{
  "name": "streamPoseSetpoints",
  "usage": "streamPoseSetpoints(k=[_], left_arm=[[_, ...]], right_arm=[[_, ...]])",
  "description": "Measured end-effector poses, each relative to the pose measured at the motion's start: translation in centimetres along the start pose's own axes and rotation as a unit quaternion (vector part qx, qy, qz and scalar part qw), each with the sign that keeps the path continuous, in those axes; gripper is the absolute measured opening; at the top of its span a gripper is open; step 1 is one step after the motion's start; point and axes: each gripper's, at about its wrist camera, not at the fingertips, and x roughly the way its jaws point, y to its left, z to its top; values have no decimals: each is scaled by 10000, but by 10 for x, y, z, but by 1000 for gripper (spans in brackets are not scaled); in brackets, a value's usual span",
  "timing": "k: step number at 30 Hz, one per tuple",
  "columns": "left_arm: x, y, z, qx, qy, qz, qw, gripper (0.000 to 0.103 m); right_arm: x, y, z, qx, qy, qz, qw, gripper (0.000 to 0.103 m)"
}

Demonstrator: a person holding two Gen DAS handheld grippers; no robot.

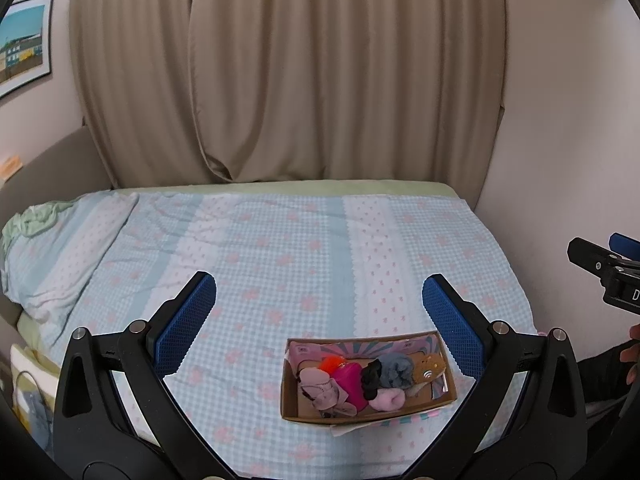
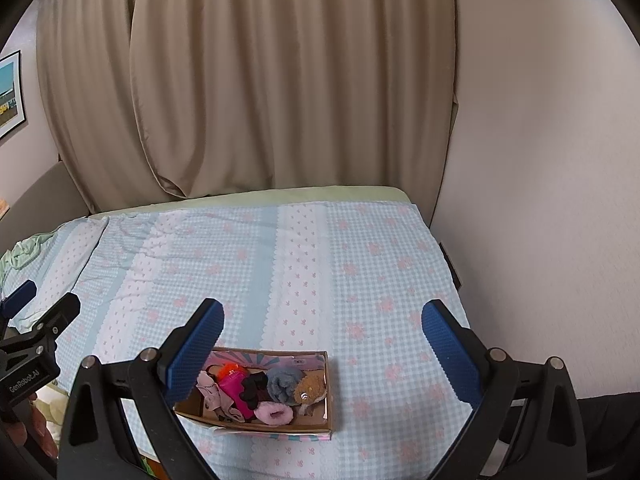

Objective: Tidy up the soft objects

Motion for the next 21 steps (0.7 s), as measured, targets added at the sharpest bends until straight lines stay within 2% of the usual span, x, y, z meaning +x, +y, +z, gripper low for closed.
streamPoseSetpoints(k=[21], left_arm=[[2,2,2,28,-53,-19,10000,103]], right_arm=[[0,-1,6,-51,-69,35,10000,99]])
